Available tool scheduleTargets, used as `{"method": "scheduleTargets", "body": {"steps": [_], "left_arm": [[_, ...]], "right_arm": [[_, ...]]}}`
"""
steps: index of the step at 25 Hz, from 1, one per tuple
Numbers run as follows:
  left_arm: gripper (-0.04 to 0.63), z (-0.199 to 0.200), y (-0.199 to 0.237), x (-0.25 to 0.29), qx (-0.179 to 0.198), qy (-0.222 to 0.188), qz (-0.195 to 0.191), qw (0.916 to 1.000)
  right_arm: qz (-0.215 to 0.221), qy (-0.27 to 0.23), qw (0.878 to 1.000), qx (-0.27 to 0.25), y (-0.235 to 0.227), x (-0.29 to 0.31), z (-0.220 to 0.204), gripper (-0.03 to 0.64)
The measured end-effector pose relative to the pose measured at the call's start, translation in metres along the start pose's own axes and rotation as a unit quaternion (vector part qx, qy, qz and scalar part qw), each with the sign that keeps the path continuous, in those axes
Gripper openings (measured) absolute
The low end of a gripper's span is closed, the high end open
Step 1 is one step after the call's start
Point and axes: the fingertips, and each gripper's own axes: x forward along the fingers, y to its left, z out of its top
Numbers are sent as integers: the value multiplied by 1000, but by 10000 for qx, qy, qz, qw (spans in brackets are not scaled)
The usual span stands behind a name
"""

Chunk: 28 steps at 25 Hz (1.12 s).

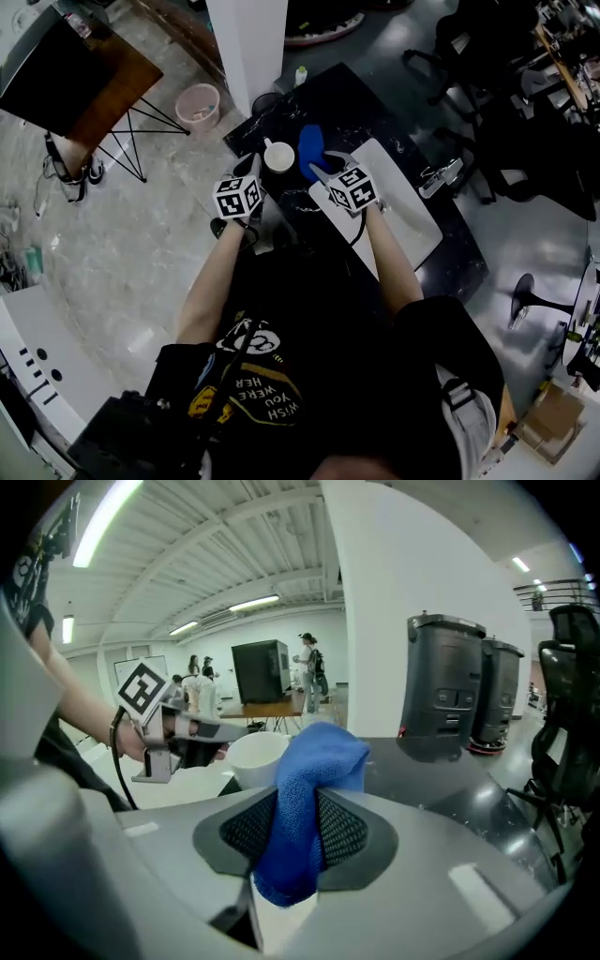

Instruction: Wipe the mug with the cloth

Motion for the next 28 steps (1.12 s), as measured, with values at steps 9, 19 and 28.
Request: {"method": "scheduleTargets", "body": {"steps": [9,19,28], "left_arm": [[3,-9,-11,0,17,107,-47,9999],[3,-11,-13,-5,-96,135,-20,9999],[3,-14,-9,-4,-275,83,-8,9996]], "right_arm": [[812,94,9964,-230,58,-11,-20,121],[645,442,9964,-314,47,17,-15,120],[-49,-441,9989,122,2,-13,14,120]]}}
